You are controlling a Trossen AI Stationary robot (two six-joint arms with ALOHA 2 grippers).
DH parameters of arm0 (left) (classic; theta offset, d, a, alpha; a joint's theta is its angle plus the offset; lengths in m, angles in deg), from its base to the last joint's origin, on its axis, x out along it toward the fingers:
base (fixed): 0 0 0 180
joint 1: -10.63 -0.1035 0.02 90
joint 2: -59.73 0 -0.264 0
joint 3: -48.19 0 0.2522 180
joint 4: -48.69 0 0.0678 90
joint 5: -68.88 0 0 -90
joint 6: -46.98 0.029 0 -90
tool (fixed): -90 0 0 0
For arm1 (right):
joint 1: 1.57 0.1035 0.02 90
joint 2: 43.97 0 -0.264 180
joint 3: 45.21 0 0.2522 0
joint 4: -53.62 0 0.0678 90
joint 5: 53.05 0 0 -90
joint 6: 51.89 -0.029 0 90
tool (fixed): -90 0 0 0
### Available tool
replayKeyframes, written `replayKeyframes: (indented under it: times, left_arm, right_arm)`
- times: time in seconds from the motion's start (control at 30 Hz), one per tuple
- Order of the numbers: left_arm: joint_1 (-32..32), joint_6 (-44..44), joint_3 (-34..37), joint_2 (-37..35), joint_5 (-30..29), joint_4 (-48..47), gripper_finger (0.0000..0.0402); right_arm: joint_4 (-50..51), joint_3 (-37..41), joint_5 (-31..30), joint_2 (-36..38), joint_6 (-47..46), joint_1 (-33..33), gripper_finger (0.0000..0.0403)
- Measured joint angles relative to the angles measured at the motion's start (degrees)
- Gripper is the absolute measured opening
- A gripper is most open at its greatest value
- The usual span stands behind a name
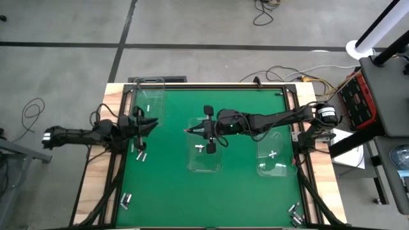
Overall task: Sort batteries
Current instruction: Put the black battery into the left transparent bin
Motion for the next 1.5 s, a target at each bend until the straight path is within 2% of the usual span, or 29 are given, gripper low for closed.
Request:
replayKeyframes:
  times: [0.2,0.4,0.57,0.77,0.9,1.17,1.3,1.5]
  left_arm:
    - [-0.02,0.89,-0.25,3.96,-5.66,5.7,0.0155]
    - [0.0,4.31,-0.25,7.41,-4.01,10.08,0.0203]
    - [0.0,8.97,-0.25,11.47,-1.18,18.13,0.0207]
    - [0.0,12.28,-0.43,17.93,6.25,27.92,0.02]
    - [0.0,12.51,-3.66,23.79,6.69,28.03,0.0194]
    - [0.04,13.47,-15.1,38.18,9.45,28.03,0.0189]
    - [0.02,14.03,-16.61,43.25,9.45,28.58,0.0189]
    - [0.0,13.94,-16.47,49.45,12.82,39.21,0.0189]
  right_arm:
    - [-3.37,0.02,-0.03,0.0,0.27,0.0,0.0028]
    - [-7.06,0.03,-0.15,0.0,0.35,0.0,0.0028]
    - [-12.94,0.04,-0.13,0.0,0.28,0.0,0.0028]
    - [-19.06,0.04,1.5,0.02,-0.53,-0.02,0.0028]
    - [-21.67,0.04,2.91,-0.69,-2.1,0.13,0.0028]
    - [-25.6,-0.61,2.82,-5.21,-4.02,0.13,0.0028]
    - [-26.77,-0.61,2.8,-5.1,-4.39,0.13,0.0028]
    - [-26.56,-0.61,2.33,-4.87,-4.39,0.11,0.0028]
